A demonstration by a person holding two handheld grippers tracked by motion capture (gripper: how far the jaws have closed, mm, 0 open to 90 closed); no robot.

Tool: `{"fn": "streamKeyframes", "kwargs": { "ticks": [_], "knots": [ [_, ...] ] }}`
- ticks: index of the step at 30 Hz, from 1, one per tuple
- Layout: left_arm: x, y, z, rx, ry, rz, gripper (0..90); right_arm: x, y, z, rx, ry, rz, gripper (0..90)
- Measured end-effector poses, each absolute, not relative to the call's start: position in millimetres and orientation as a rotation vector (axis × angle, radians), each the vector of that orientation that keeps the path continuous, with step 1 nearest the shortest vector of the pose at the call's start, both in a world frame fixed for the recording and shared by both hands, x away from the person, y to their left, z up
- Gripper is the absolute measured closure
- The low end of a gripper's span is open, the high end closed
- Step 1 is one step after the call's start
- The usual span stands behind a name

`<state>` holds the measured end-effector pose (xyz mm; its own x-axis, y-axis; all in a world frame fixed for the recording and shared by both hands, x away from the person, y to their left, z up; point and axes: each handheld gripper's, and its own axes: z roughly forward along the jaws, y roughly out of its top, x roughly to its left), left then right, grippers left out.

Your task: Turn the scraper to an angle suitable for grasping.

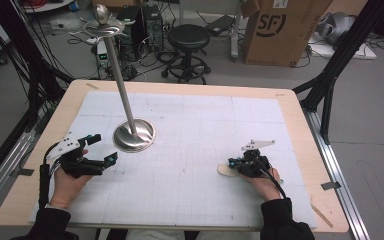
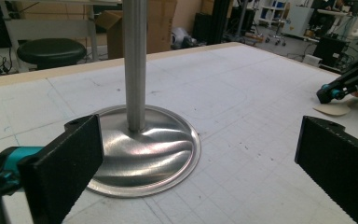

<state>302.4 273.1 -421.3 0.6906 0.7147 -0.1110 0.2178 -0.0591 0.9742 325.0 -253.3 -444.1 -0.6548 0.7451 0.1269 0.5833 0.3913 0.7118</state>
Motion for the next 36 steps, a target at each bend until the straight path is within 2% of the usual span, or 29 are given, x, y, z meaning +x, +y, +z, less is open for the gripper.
{"fn": "streamKeyframes", "kwargs": {
  "ticks": [12,16,19,23,36],
  "knots": [
    [302.0,273.5,-420.5,1.603,0.772,0.475,1.7,283.7,-256.4,-443.3,1.112,2.456,1.156,90.0],
    [301.7,274.6,-420.0,1.594,0.774,0.473,1.7,272.9,-275.7,-437.3,1.156,2.379,1.2,90.0],
    [302.9,274.3,-420.8,1.598,0.777,0.468,1.7,258.9,-307.5,-440.8,1.231,2.303,1.172,90.0],
    [302.5,273.1,-420.7,1.596,0.77,0.474,1.7,246.5,-323.2,-442.0,1.234,2.222,1.19,90.0],
    [303.9,273.2,-421.7,1.598,0.775,0.465,1.7,236.3,-348.4,-451.0,1.314,2.199,1.093,90.0]
  ]
}}
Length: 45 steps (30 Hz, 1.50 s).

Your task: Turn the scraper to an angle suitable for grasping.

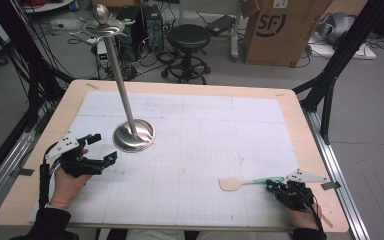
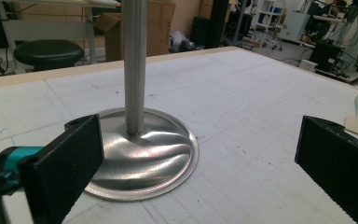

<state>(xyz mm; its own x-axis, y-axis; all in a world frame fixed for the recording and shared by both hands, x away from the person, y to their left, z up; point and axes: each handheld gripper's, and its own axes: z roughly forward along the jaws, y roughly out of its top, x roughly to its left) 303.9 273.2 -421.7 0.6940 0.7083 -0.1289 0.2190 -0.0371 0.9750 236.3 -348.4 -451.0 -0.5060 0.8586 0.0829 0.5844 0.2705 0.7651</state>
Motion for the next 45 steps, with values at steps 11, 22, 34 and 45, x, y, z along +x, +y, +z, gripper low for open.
{"fn": "streamKeyframes", "kwargs": {
  "ticks": [11,22,34,45],
  "knots": [
    [304.4,271.1,-422.7,1.609,0.776,0.47,1.7,267.9,-327.3,-449.7,1.231,2.195,0.986,90.0],
    [303.9,271.1,-422.7,1.619,0.774,0.475,1.7,308.0,-297.4,-450.0,1.197,2.237,1.03,90.0],
    [304.1,271.2,-422.9,1.618,0.78,0.476,1.7,331.8,-262.8,-450.4,1.122,2.305,1.075,90.0],
    [304.6,271.9,-423.3,1.619,0.782,0.473,1.7,319.6,-238.8,-438.3,1.087,2.357,1.167,90.0]
  ]
}}
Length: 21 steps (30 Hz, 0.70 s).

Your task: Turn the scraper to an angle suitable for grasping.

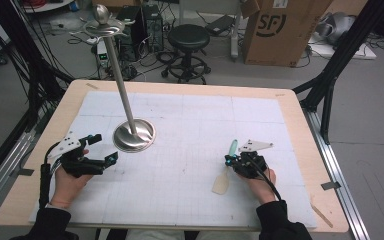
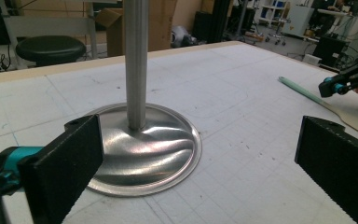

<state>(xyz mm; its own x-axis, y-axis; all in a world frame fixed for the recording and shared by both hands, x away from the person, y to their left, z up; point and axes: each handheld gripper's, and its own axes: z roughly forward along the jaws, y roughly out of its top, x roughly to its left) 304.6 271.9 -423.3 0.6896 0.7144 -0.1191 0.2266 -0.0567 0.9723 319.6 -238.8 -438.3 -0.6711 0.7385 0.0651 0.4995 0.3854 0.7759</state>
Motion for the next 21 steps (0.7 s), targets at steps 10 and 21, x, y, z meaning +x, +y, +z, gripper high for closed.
{"fn": "streamKeyframes", "kwargs": {
  "ticks": [10,21],
  "knots": [
    [305.2,272.1,-423.6,1.617,0.782,0.471,1.7,314.3,-217.0,-443.6,1.066,2.472,1.091,90.0],
    [304.4,273.5,-422.8,1.613,0.783,0.471,1.7,299.1,-227.3,-441.5,1.016,2.507,1.037,90.0]
  ]
}}
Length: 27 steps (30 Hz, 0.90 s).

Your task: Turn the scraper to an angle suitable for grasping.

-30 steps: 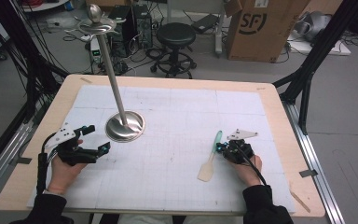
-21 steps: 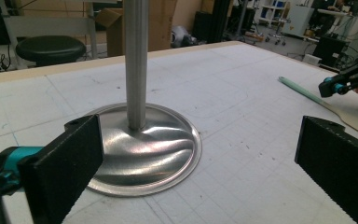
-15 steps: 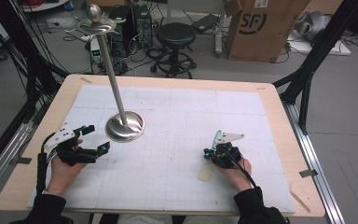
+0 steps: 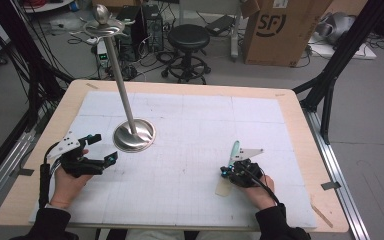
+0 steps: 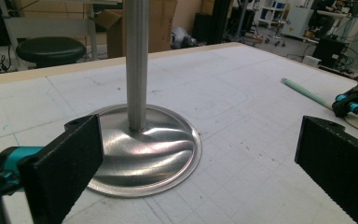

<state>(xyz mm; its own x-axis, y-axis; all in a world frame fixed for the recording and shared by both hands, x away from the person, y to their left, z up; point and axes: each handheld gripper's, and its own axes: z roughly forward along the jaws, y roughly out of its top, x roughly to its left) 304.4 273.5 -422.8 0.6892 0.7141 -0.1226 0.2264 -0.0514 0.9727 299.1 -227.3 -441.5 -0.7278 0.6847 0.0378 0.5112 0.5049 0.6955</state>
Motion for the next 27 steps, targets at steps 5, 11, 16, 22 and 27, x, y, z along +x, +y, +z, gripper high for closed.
{"fn": "streamKeyframes", "kwargs": {
  "ticks": [5,11,16,22,27],
  "knots": [
    [304.4,274.0,-422.6,1.616,0.781,0.474,1.7,289.8,-241.5,-440.4,1.014,2.498,1.013,90.0],
    [304.7,273.7,-422.9,1.612,0.782,0.47,1.7,281.5,-269.2,-439.0,1.058,2.489,0.995,90.0],
    [304.6,273.4,-422.9,1.613,0.78,0.468,1.7,274.6,-298.4,-441.3,1.105,2.463,1.042,90.0],
    [305.3,272.9,-423.2,1.611,0.784,0.469,1.7,274.4,-315.7,-440.9,1.145,2.437,1.064,90.0],
    [305.7,273.4,-423.3,1.606,0.785,0.462,1.7,279.9,-340.5,-438.4,1.348,2.192,1.053,90.0]
  ]
}}
